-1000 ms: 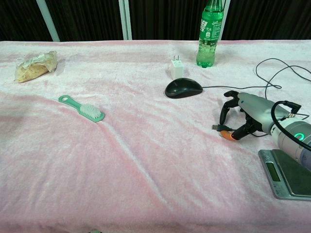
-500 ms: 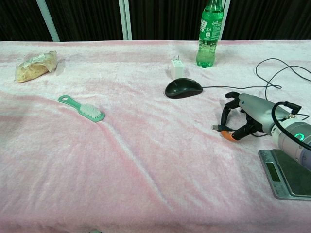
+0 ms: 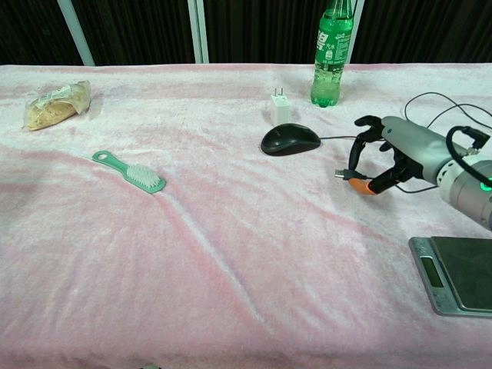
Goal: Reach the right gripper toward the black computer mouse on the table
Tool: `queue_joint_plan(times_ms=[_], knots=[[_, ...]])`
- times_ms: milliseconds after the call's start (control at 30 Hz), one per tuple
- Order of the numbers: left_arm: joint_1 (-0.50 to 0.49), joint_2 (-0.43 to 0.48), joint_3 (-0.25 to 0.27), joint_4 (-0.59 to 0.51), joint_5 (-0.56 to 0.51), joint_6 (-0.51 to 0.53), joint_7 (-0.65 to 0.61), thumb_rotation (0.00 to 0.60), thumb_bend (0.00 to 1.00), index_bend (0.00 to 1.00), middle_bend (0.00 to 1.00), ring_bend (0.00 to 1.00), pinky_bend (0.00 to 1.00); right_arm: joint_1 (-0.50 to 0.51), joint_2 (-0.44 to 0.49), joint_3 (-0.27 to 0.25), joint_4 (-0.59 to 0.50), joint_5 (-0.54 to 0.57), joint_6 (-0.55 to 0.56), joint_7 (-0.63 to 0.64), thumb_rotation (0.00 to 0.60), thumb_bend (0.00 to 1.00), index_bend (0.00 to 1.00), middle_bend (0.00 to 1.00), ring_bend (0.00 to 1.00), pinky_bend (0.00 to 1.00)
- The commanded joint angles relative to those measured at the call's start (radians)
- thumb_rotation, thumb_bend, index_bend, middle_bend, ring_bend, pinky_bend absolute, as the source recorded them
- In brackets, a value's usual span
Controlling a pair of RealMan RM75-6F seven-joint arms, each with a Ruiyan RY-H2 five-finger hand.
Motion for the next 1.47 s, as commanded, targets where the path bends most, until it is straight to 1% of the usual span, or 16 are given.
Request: queue_joint_plan(times_ms=[33, 67, 100, 167, 333, 467, 700, 833, 1067, 1333, 1467], knots=[[0.0, 0.0, 0.0, 0.0, 0.001, 0.0, 0.0, 0.6, 0.34, 0.16, 0.06, 0.0, 0.0, 0.014, 0.058, 0.028, -0.064, -0.012, -0.029, 0.016, 0.6, 0.35, 0.59, 0.04, 0.04, 0.16], [0.0, 0.0, 0.0, 0.0, 0.001, 0.0, 0.0, 0.6, 0.34, 0.16, 0.06, 0.0, 0.0, 0.016, 0.071, 0.035, -0.08, -0.014, -0.035, 0.021, 0.6, 0.35, 0.59, 0.04, 0.04, 0.16], [0.0, 0.0, 0.001, -0.001, 0.001, 0.0, 0.0, 0.6, 0.34, 0.16, 0.06, 0.0, 0.0, 0.019, 0.102, 0.051, -0.118, -0.023, -0.043, 0.035, 0.6, 0.35, 0.59, 0.04, 0.04, 0.16], [0.001, 0.0, 0.001, -0.001, 0.001, 0.001, -0.001, 0.6, 0.34, 0.16, 0.06, 0.0, 0.0, 0.02, 0.146, 0.068, -0.171, -0.039, -0.051, 0.048, 0.6, 0.35, 0.59, 0.04, 0.04, 0.16], [0.001, 0.0, 0.002, -0.002, 0.002, 0.001, -0.002, 0.6, 0.34, 0.16, 0.06, 0.0, 0.0, 0.008, 0.252, 0.086, -0.302, -0.105, -0.052, 0.077, 0.6, 0.35, 0.59, 0.04, 0.04, 0.16], [0.001, 0.0, 0.002, -0.003, 0.002, 0.001, -0.001, 0.6, 0.34, 0.16, 0.06, 0.0, 0.0, -0.02, 0.325, 0.082, -0.404, -0.192, -0.019, 0.097, 0.6, 0.35, 0.59, 0.04, 0.04, 0.16], [0.002, 0.0, 0.003, -0.004, 0.003, 0.001, 0.002, 0.6, 0.34, 0.16, 0.06, 0.0, 0.0, -0.062, 0.397, 0.064, -0.505, -0.32, 0.045, 0.127, 0.6, 0.35, 0.59, 0.04, 0.04, 0.16], [0.002, 0.0, 0.002, -0.004, 0.002, 0.002, 0.0, 0.6, 0.34, 0.16, 0.06, 0.0, 0.0, -0.094, 0.425, 0.037, -0.542, -0.413, 0.086, 0.167, 0.6, 0.35, 0.59, 0.04, 0.04, 0.16], [0.002, -0.001, 0.003, -0.004, 0.002, 0.002, 0.003, 0.6, 0.34, 0.16, 0.06, 0.0, 0.0, -0.138, 0.436, -0.052, -0.564, -0.572, 0.142, 0.18, 0.6, 0.35, 0.59, 0.04, 0.04, 0.16], [0.003, 0.0, 0.003, -0.003, 0.002, 0.001, 0.002, 0.6, 0.34, 0.16, 0.06, 0.0, 0.0, -0.169, 0.406, -0.108, -0.562, -0.661, 0.196, 0.131, 0.6, 0.35, 0.59, 0.04, 0.04, 0.16], [0.002, 0.0, 0.003, -0.004, 0.001, 0.001, 0.001, 0.6, 0.34, 0.16, 0.06, 0.0, 0.0, -0.178, 0.391, -0.129, -0.562, -0.686, 0.207, 0.111, 0.6, 0.35, 0.59, 0.04, 0.04, 0.16]])
